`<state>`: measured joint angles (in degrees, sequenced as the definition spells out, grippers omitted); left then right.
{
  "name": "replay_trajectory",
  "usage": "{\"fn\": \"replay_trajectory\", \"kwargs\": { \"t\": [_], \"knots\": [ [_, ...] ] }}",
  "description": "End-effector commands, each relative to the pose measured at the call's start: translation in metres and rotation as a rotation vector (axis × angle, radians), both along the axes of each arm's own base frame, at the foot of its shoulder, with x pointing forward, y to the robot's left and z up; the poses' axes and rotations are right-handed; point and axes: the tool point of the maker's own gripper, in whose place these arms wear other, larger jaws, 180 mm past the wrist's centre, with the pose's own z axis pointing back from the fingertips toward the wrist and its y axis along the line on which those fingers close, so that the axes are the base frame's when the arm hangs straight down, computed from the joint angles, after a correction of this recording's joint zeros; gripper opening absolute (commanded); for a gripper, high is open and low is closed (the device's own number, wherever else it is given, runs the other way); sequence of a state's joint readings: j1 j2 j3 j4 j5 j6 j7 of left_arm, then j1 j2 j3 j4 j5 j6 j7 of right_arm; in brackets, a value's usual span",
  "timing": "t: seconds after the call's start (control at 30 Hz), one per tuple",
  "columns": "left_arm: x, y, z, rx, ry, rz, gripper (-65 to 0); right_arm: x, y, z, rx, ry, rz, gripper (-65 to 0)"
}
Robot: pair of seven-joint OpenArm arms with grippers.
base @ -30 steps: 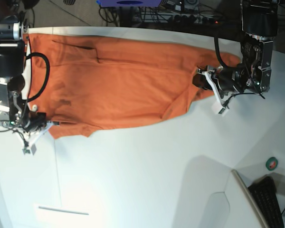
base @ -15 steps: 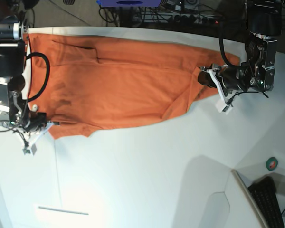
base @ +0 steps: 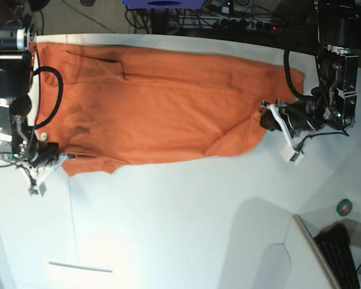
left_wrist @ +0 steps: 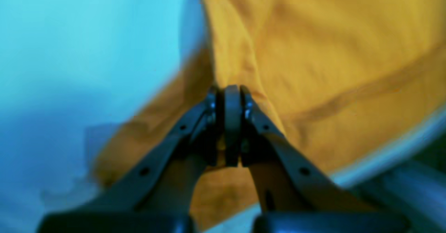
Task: Layout the t-shirt on the table in an organized manner, then fold the t-shirt properly
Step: 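Hold the hem with both grippers and pull it to straighten the shirt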
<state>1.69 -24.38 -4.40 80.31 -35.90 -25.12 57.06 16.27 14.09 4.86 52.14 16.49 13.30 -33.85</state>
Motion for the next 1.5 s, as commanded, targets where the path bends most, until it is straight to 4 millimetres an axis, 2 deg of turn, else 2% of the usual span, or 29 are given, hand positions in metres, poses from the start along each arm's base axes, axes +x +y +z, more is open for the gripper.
{"fn": "replay_trajectory", "kwargs": {
  "t": [0.0, 0.13, 0.2, 0.43, 0.77, 1.03, 1.2, 1.27, 1.33, 1.37, 1.47],
  "knots": [
    [0.012, 0.009, 0.012, 0.023, -0.036, 0.005, -65.0, 0.019, -0.007, 0.019, -0.005, -0.064, -0.008, -65.0],
    [0.031, 0.017, 0.020, 0.031, -0.058, 0.031, -65.0, 0.027, -0.007, 0.025, -0.005, -0.083, -0.009, -65.0],
    [0.041, 0.027, 0.026, 0.048, -0.071, 0.043, -65.0, 0.031, -0.007, 0.028, -0.005, -0.094, -0.009, -65.0],
    [0.067, 0.035, 0.032, 0.092, -0.067, 0.063, -65.0, 0.043, -0.007, 0.040, -0.005, -0.124, -0.009, -65.0],
    [0.098, 0.056, 0.036, 0.330, -0.084, 0.045, -65.0, 0.057, -0.009, 0.054, -0.011, -0.157, -0.005, -65.0],
    [0.091, 0.045, 0.010, 0.413, -0.031, 0.004, -65.0, 0.061, -0.004, 0.056, -0.004, -0.166, 0.001, -65.0],
    [0.088, 0.046, 0.007, 0.410, -0.023, 0.007, -65.0, 0.067, -0.003, 0.061, -0.003, -0.167, 0.002, -64.1],
    [0.088, 0.045, 0.007, 0.411, -0.022, 0.004, -65.0, 0.069, 0.002, 0.063, -0.009, -0.171, 0.027, -40.5],
    [0.088, 0.045, 0.007, 0.411, -0.023, 0.006, -65.0, 0.068, 0.015, 0.060, -0.035, -0.157, 0.089, -24.9],
    [0.088, 0.046, 0.007, 0.410, -0.023, 0.009, -65.0, 0.067, 0.022, 0.056, -0.049, -0.146, 0.125, -21.0],
    [0.088, 0.047, 0.008, 0.408, -0.023, 0.014, -65.0, 0.069, 0.039, 0.054, -0.070, -0.134, 0.191, -21.2]
  ]
}}
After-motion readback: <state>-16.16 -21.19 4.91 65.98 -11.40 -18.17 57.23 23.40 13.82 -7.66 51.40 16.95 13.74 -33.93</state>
